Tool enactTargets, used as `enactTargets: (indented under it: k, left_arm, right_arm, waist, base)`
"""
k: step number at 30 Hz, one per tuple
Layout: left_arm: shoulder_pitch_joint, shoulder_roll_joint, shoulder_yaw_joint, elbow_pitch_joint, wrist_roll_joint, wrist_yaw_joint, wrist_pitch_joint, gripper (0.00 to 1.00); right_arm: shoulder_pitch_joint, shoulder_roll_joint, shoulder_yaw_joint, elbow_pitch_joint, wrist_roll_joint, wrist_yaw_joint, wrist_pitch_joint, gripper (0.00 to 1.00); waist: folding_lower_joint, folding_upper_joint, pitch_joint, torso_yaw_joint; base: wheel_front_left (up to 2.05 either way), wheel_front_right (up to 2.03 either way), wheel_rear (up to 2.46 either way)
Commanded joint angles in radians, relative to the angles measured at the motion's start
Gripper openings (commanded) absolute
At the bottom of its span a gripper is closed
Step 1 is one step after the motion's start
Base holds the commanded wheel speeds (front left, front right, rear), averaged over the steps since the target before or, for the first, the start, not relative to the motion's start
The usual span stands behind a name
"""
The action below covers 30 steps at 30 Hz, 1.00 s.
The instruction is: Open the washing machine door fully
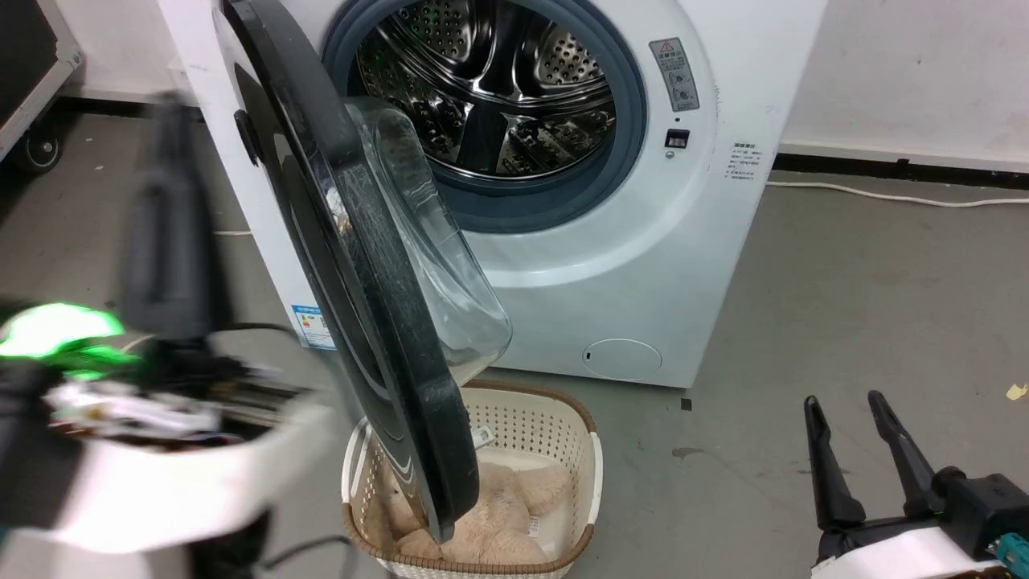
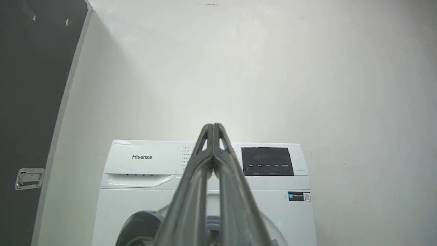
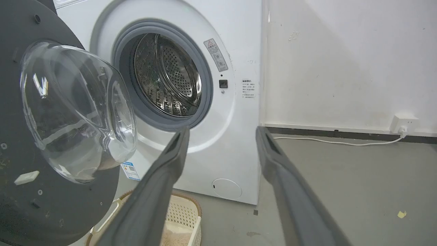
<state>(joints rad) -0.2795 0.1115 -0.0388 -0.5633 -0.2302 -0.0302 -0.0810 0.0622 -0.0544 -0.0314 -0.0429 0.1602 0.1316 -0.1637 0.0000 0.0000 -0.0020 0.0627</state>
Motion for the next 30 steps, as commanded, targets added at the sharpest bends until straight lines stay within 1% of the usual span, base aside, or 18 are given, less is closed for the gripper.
enactTargets:
  k: [1, 4, 6, 9, 10, 12, 14, 15, 17, 20, 22, 23, 24, 25, 26, 28, 29, 30]
  left_arm:
    - [-0.011, -0.009, -0.046, -0.011, 0.006, -0.003, 0.042, 0.00]
    - [0.010, -0.030, -0.156, 0.005, 0.004, 0.003, 0.112, 0.00]
    - [0.043, -0.039, -0.230, 0.043, 0.007, 0.009, 0.140, 0.00]
    - [0.104, -0.048, -0.336, 0.125, 0.006, 0.015, 0.166, 0.00]
    - [0.139, -0.051, -0.390, 0.193, 0.004, 0.014, 0.170, 0.00]
    - [0.168, -0.052, -0.427, 0.260, 0.006, 0.015, 0.167, 0.00]
    - [0.190, -0.053, -0.439, 0.325, 0.001, 0.022, 0.156, 0.00]
    - [0.190, -0.053, -0.439, 0.325, 0.001, 0.022, 0.156, 0.00]
    - [0.206, -0.044, -0.431, 0.415, 0.011, 0.046, 0.156, 0.00]
    - [0.214, -0.033, -0.421, 0.464, 0.023, 0.063, 0.158, 0.00]
    - [0.219, -0.020, -0.400, 0.515, 0.030, 0.085, 0.152, 0.00]
    - [0.219, -0.020, -0.400, 0.515, 0.030, 0.085, 0.152, 0.00]
    - [0.219, -0.004, -0.395, 0.539, 0.048, 0.097, 0.150, 0.00]
    - [0.219, -0.004, -0.395, 0.539, 0.048, 0.097, 0.150, 0.00]
    - [0.222, -0.004, -0.384, 0.550, 0.044, 0.109, 0.139, 0.00]
    - [0.224, -0.004, -0.378, 0.553, 0.041, 0.113, 0.134, 0.00]
    - [0.229, -0.003, -0.370, 0.556, 0.036, 0.120, 0.123, 0.00]
    - [0.229, -0.003, -0.370, 0.556, 0.036, 0.120, 0.123, 0.00]
  right_arm:
    - [0.002, 0.004, 0.005, 0.005, 0.009, -0.001, -0.005, 1.00]
    - [0.000, 0.004, 0.008, 0.009, 0.011, -0.001, -0.007, 1.00]
    - [-0.002, 0.004, 0.009, 0.011, 0.013, -0.001, -0.007, 1.00]
    - [-0.006, 0.004, 0.012, 0.014, 0.015, -0.001, -0.007, 1.00]
    - [-0.007, 0.004, 0.012, 0.016, 0.016, -0.001, -0.006, 1.00]
    - [-0.009, 0.004, 0.013, 0.018, 0.015, -0.001, -0.008, 1.00]
    - [-0.013, 0.004, 0.013, 0.020, 0.016, -0.001, -0.008, 1.00]
    - [-0.013, 0.004, 0.013, 0.020, 0.016, -0.001, -0.008, 1.00]
    - [-0.018, 0.004, 0.013, 0.023, 0.015, -0.001, -0.010, 1.00]
    - [-0.019, 0.004, 0.012, 0.024, 0.014, -0.001, -0.010, 1.00]
    - [-0.018, 0.004, 0.005, 0.026, 0.015, -0.001, -0.010, 1.00]
    - [-0.018, 0.004, 0.005, 0.026, 0.015, -0.001, -0.010, 1.00]
    - [-0.015, 0.004, 0.009, 0.031, 0.014, -0.001, -0.007, 1.00]
    - [-0.015, 0.004, 0.009, 0.031, 0.014, -0.001, -0.007, 1.00]
    - [-0.012, 0.004, 0.014, 0.034, 0.014, -0.001, -0.007, 1.00]
    - [-0.011, 0.004, 0.016, 0.036, 0.016, -0.001, -0.007, 1.00]
    - [-0.008, 0.004, 0.017, 0.039, 0.020, -0.001, -0.008, 1.00]
    - [-0.008, 0.004, 0.017, 0.039, 0.020, -0.001, -0.008, 1.00]
  waist:
    - [0.0000, 0.0000, -0.001, -0.003]
    - [0.0000, 0.0000, 0.001, -0.008]
    - [0.0000, 0.0000, 0.005, -0.012]
    - [0.0000, 0.0000, 0.015, -0.017]
    - [0.0000, 0.0000, 0.022, -0.019]
    - [0.0000, 0.0000, 0.028, -0.021]
    - [0.0000, 0.0000, 0.036, -0.023]
    - [0.0000, 0.0000, 0.036, -0.023]
    - [0.0000, 0.0000, 0.042, -0.023]
    - [0.0000, 0.0000, 0.046, -0.022]
    - [0.0000, 0.0000, 0.050, -0.009]
    - [0.0000, 0.0000, 0.050, -0.009]
    - [0.0000, 0.0000, 0.050, 0.005]
    - [0.0000, 0.0000, 0.050, 0.005]
    - [0.0000, 0.0000, 0.049, 0.025]
    - [0.0000, 0.0000, 0.047, 0.035]
    - [0.0000, 0.0000, 0.044, 0.061]
    - [0.0000, 0.0000, 0.044, 0.061]
  base:
    - [0.00, 0.00, 0.00]
    - [0.00, 0.00, 0.00]
    - [0.00, 0.00, 0.00]
    - [0.00, 0.00, 0.00]
    - [0.00, 0.00, 0.00]
    - [0.00, 0.00, 0.00]
    - [0.00, 0.00, 0.00]
    - [0.00, 0.00, 0.00]
    - [0.00, 0.00, 0.00]
    - [0.00, 0.00, 0.00]
    - [0.00, 0.00, 0.00]
    - [0.00, 0.00, 0.00]
    - [0.00, 0.00, 0.00]
    - [0.00, 0.00, 0.00]
    - [0.00, 0.00, 0.00]
    - [0.00, 0.00, 0.00]
    - [0.00, 0.00, 0.00]
    - [0.00, 0.00, 0.00]
